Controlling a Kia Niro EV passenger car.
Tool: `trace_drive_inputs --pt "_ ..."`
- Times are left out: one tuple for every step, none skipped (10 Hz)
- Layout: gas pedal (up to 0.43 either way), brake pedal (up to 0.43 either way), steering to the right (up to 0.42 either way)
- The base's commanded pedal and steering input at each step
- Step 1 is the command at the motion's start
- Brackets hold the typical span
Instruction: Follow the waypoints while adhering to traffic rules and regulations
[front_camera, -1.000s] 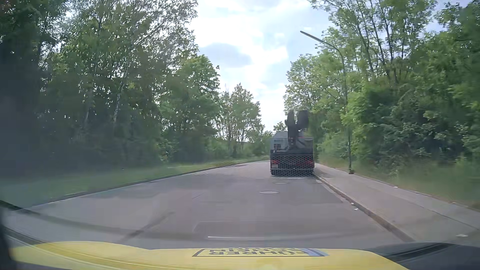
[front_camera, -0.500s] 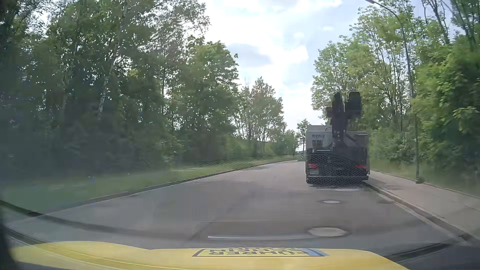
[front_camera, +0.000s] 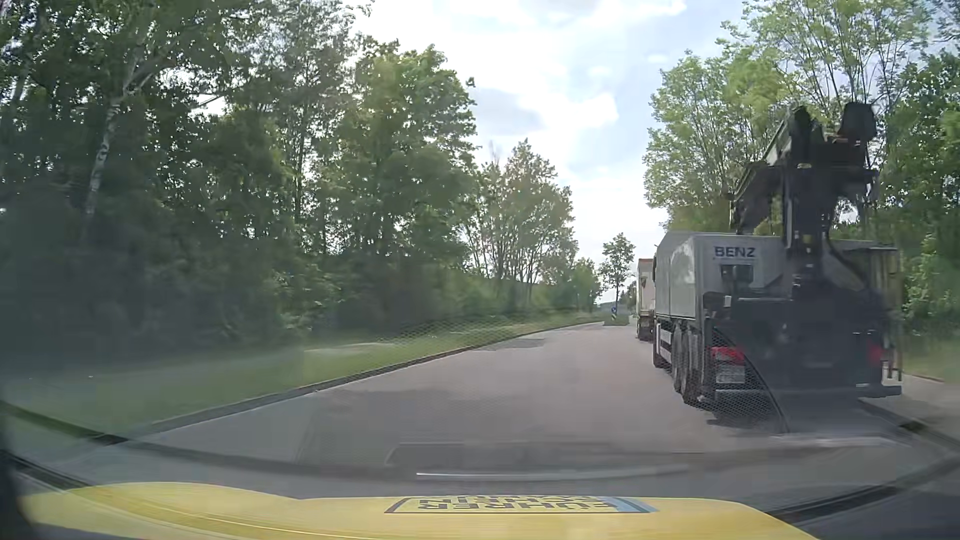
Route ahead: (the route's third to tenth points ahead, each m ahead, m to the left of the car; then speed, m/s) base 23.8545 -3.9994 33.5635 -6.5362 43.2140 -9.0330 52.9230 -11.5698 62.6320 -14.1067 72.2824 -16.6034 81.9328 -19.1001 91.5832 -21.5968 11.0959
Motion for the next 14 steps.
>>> trace_drive_inputs --pt "0.11 0.0 0.046" --pt "0.118 0.0 0.066" --pt "0.118 0.0 0.075" --pt "0.118 0.0 0.076" --pt "0.118 0.0 0.076" --pt "0.118 0.0 0.074" --pt "0.13 0.0 0.068" --pt "0.13 0.0 0.06" --pt "0.13 0.0 0.048" --pt "0.13 0.0 0.037" --pt "0.13 0.0 0.035" --pt "0.13 0.0 0.035" --pt "0.13 0.0 0.034" --pt "0.13 0.0 0.031"
